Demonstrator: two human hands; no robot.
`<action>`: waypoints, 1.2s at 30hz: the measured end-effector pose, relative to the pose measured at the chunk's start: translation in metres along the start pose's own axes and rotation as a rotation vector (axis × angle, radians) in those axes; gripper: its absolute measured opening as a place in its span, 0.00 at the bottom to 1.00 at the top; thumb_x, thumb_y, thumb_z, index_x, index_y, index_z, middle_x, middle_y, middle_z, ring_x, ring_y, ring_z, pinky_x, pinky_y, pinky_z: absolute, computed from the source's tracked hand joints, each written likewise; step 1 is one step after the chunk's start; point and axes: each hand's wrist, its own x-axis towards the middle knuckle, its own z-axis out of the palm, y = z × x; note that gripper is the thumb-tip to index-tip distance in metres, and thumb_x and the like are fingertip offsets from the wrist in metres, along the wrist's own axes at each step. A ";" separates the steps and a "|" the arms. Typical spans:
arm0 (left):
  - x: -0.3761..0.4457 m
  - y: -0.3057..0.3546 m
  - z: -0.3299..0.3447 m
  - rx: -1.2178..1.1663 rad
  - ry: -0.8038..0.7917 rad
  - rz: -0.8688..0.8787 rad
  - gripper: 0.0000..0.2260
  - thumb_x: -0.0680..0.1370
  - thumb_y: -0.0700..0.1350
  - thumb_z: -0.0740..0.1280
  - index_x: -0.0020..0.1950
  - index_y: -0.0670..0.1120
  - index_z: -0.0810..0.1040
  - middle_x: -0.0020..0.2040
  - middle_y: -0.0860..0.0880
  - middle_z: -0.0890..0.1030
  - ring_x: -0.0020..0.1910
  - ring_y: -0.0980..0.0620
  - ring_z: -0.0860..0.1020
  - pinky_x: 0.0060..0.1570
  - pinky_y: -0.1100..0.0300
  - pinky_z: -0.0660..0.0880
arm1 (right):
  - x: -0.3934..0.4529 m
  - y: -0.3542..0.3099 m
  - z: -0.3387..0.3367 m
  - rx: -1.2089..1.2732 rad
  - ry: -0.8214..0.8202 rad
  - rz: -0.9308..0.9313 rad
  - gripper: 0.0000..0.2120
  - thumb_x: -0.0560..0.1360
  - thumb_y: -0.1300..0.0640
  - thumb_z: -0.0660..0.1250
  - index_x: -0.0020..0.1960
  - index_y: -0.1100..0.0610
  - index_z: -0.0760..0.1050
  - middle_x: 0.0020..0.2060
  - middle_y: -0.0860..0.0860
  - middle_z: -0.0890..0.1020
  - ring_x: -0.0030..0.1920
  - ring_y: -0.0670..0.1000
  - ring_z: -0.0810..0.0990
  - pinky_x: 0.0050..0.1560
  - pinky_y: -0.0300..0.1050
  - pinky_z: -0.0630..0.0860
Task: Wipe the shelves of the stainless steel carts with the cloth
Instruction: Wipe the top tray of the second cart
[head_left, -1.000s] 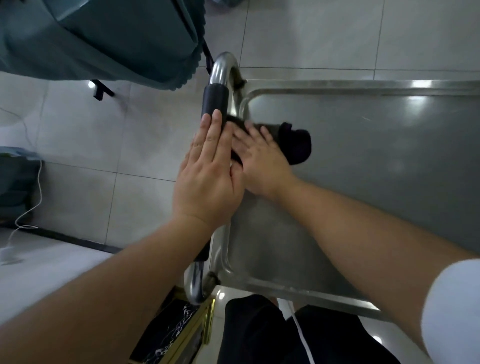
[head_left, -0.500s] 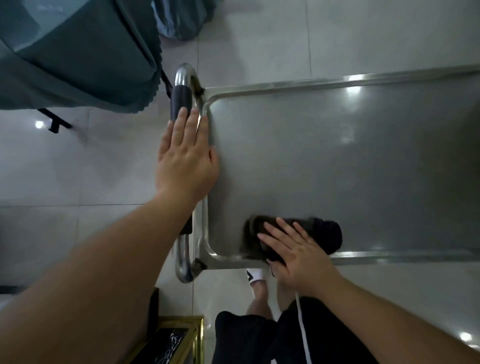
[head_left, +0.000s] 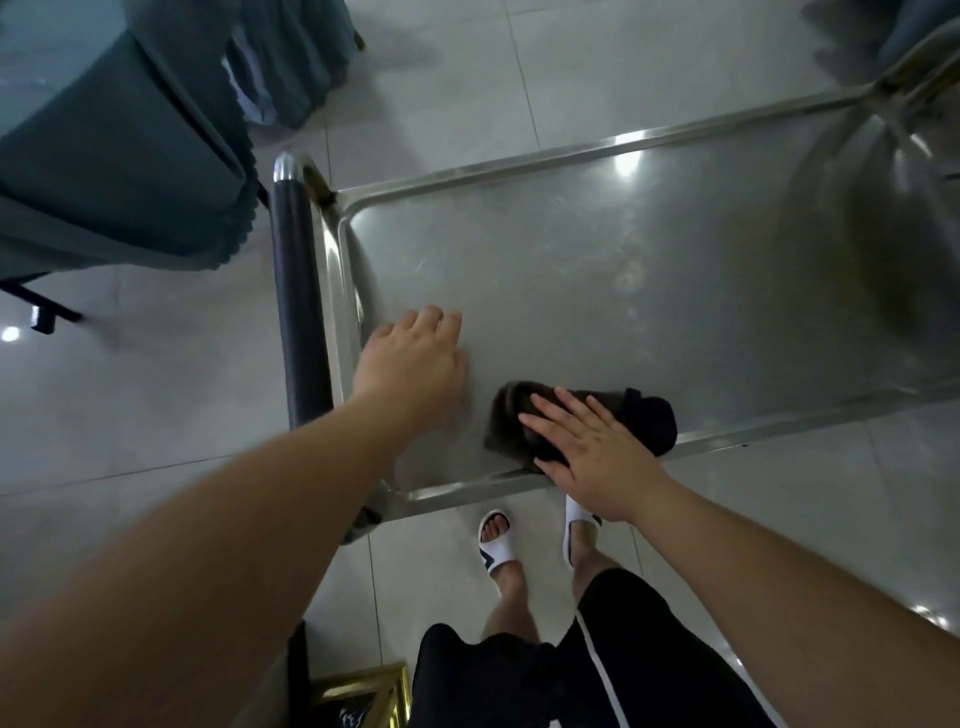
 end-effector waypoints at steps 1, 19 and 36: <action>-0.003 0.008 0.005 -0.009 -0.008 0.004 0.23 0.86 0.53 0.54 0.80 0.47 0.65 0.75 0.44 0.72 0.73 0.41 0.71 0.70 0.43 0.69 | 0.000 0.001 0.002 0.011 0.002 -0.001 0.30 0.83 0.36 0.50 0.83 0.40 0.54 0.84 0.40 0.51 0.84 0.46 0.44 0.83 0.53 0.45; 0.059 0.154 0.049 -0.542 -0.015 -0.316 0.27 0.86 0.53 0.57 0.85 0.46 0.59 0.84 0.44 0.61 0.82 0.42 0.60 0.80 0.47 0.57 | -0.069 0.158 -0.019 -0.009 0.179 0.140 0.28 0.84 0.40 0.53 0.83 0.43 0.60 0.83 0.43 0.57 0.84 0.48 0.50 0.83 0.53 0.49; 0.154 0.215 0.087 -0.382 0.370 -0.582 0.31 0.83 0.54 0.54 0.86 0.47 0.57 0.86 0.48 0.56 0.85 0.50 0.52 0.83 0.51 0.46 | -0.147 0.413 -0.082 0.117 0.364 0.622 0.29 0.83 0.42 0.52 0.82 0.51 0.60 0.83 0.53 0.60 0.83 0.58 0.54 0.82 0.61 0.50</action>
